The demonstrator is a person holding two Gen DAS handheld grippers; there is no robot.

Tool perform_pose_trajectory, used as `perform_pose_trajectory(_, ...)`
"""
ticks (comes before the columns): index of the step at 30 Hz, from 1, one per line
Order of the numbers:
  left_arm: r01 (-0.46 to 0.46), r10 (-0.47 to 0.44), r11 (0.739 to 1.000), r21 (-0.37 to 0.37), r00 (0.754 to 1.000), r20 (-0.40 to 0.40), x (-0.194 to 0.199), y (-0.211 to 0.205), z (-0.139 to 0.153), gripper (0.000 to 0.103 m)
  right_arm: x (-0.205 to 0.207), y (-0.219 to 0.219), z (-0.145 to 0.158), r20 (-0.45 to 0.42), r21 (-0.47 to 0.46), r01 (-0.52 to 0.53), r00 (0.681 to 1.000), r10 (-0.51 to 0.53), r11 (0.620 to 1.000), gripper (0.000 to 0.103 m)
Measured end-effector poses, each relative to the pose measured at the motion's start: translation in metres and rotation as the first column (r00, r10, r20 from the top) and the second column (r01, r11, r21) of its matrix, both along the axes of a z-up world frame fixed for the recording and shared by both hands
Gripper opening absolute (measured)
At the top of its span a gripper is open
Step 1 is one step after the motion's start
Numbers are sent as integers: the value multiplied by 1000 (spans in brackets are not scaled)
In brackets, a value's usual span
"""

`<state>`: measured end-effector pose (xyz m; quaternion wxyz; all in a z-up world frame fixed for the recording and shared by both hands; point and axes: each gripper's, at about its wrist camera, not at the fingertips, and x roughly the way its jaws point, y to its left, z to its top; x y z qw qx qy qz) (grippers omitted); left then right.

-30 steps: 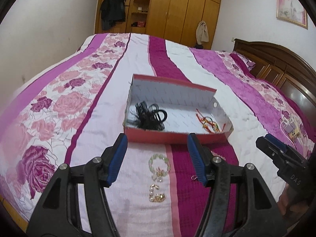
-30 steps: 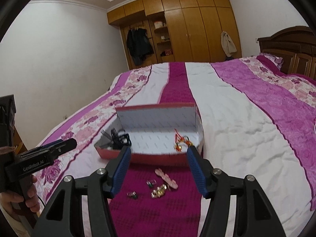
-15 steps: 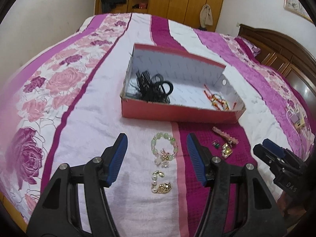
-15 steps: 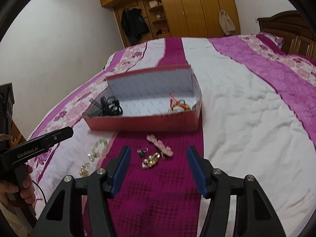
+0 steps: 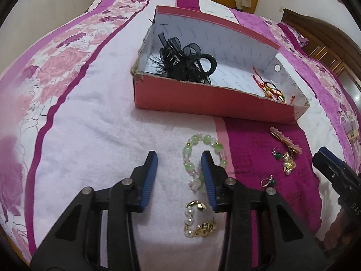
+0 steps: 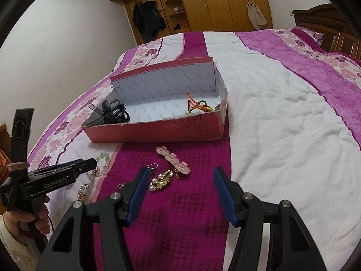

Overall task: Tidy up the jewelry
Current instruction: 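Close the left gripper on the green bead bracelet while the right grasps the pink flower clip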

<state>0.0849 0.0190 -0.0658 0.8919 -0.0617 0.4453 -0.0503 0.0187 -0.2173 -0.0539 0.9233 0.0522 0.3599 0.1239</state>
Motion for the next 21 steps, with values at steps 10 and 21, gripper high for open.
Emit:
perform_pose_trajectory(10,25,-24,999,34,999,-24,10,-2,-10,33,25,13,-6,-34,-28,-43,999,42,999,60)
perform_pose_trajectory(21,18,-17,999,41,1000,-7,5,2,-9,13,50,27,-27,-122,-79,-63,991,53,995,30)
